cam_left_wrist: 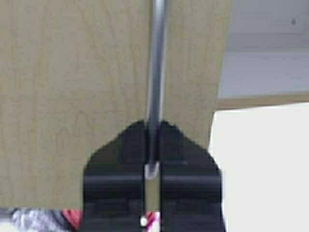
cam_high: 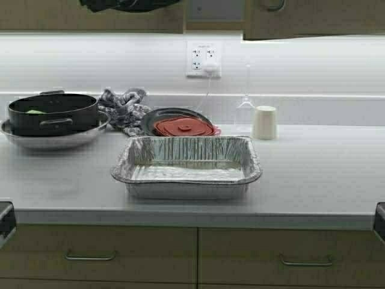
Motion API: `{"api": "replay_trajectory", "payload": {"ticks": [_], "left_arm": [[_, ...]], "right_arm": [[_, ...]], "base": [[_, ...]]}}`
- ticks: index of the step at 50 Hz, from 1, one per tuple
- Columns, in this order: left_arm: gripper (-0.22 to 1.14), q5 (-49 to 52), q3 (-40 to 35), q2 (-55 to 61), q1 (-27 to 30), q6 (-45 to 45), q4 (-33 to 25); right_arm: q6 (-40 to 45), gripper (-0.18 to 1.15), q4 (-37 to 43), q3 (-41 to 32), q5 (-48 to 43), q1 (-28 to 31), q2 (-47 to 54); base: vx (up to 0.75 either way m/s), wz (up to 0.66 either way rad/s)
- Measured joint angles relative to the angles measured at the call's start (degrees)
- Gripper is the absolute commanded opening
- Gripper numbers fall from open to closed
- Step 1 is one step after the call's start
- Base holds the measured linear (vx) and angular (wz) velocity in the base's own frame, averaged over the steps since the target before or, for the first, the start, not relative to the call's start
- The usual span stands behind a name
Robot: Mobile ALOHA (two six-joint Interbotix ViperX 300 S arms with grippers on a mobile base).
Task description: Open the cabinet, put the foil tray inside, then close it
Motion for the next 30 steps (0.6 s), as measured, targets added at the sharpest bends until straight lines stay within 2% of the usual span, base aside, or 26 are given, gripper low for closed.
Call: {"api": "replay_trajectory", "payload": {"ticks": [16,30], "left_arm": [[0.03,3.78,17.14,-16.88,2.37,0.00,0.00],[0.03,12.92,23.12,-27.86,7.38,2.46,-0.44]], "right_arm": [[0.00,0.08,-0.62,1.93,4.31,-3.96,-4.22],[0.35,0.08,-5.01,2.02,12.48,-12.74,-7.21]], "base": [[-0.05,-0.04],[-0.09,-0.03]]}}
